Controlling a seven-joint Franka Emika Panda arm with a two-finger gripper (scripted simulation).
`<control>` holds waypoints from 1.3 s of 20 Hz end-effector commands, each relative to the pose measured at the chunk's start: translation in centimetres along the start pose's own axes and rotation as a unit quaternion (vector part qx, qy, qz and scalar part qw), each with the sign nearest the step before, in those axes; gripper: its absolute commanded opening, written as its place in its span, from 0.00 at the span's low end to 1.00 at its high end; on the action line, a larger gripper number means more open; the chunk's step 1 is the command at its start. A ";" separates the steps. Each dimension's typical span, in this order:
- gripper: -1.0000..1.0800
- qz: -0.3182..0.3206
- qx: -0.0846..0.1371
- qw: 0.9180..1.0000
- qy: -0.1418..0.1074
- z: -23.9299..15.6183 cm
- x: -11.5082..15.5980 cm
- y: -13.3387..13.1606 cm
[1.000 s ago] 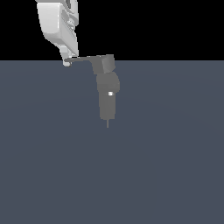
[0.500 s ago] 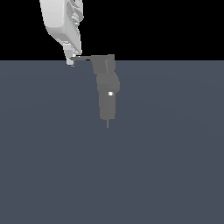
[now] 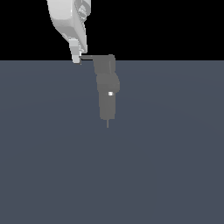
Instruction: Turn on the faucet by rotating a designated handle.
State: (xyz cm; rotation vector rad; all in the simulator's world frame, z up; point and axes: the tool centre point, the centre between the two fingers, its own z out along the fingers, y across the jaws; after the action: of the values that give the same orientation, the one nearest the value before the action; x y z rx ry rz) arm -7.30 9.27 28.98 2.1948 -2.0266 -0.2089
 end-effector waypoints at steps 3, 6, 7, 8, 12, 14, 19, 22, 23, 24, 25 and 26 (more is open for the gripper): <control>0.00 0.005 0.002 1.000 0.000 -0.4 1.7 1.4; 0.00 0.005 0.003 1.000 0.000 -0.4 2.5 2.3; 0.00 0.005 0.003 1.000 0.000 -0.4 2.5 2.3; 0.00 -0.001 -0.001 1.000 0.001 0.0 1.6 2.1; 0.00 0.000 0.000 1.000 0.000 -0.1 4.3 2.2; 0.00 0.001 0.000 1.000 0.000 -0.1 5.6 2.2; 0.00 0.003 0.001 1.000 0.000 -0.3 9.0 2.4; 0.00 0.004 0.002 1.000 0.000 -0.3 11.1 2.5; 0.00 0.004 0.002 1.000 0.000 -0.4 11.7 2.5; 0.00 0.004 0.002 1.000 0.000 -0.4 12.4 2.5; 0.00 0.005 0.003 1.000 0.000 -0.4 13.1 2.5; 0.00 0.005 0.003 1.000 0.000 -0.4 13.1 2.5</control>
State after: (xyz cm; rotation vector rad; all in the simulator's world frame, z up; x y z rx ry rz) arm -8.77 -1.63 29.50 2.2166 -1.9990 -0.2130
